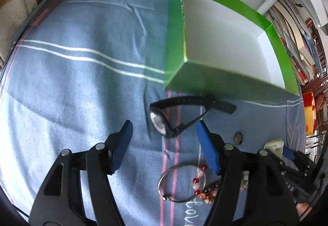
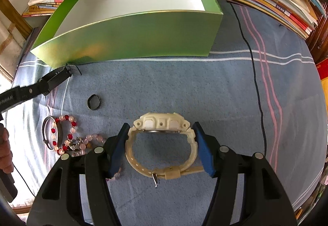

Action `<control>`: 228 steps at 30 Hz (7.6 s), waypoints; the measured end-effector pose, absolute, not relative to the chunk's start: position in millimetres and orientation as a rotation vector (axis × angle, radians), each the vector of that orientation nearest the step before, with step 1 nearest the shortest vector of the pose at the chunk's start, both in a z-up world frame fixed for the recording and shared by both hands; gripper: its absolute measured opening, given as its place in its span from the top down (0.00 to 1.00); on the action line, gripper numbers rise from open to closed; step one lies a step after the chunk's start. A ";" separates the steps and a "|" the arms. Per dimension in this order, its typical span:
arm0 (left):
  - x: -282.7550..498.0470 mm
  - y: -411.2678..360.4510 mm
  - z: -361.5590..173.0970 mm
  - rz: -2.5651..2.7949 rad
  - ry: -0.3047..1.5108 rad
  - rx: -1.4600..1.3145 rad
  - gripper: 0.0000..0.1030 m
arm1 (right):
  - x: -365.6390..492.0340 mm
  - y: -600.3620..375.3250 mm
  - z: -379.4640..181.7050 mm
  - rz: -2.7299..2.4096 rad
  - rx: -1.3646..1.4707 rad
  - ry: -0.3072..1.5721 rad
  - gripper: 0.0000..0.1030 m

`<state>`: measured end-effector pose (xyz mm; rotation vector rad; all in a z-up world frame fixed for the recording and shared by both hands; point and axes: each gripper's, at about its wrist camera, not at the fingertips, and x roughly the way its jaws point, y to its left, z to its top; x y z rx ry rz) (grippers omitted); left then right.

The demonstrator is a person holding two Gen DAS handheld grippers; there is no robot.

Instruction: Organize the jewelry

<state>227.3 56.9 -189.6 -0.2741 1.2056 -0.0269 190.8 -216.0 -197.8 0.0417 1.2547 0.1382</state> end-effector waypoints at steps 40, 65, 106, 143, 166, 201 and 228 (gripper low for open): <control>189.4 37.3 -89.3 -0.181 0.976 -0.243 0.73 | 185.9 -210.3 -103.2 0.181 0.083 1.036 0.41; 297.3 3.2 -126.5 -0.115 1.018 -0.155 0.64 | 302.3 -182.3 -126.2 0.180 0.013 0.954 0.40; 122.9 35.6 -177.1 -0.037 1.186 -0.158 0.20 | 153.8 -173.2 -164.8 0.308 0.038 1.188 0.94; 157.4 -0.5 -197.0 -0.193 1.205 -0.126 0.92 | 136.8 -224.9 -184.1 0.103 0.117 1.253 0.81; 125.4 101.8 -187.5 0.065 1.194 -0.251 0.88 | 139.2 -228.9 -186.1 0.066 0.089 1.261 0.62; 119.5 75.5 -195.5 -0.039 1.212 -0.210 0.90 | 135.0 -215.0 -124.0 0.235 0.119 1.102 0.92; 129.7 86.1 -195.7 -0.006 1.202 -0.200 0.74 | 113.6 -191.5 -184.8 0.214 -0.008 1.303 0.61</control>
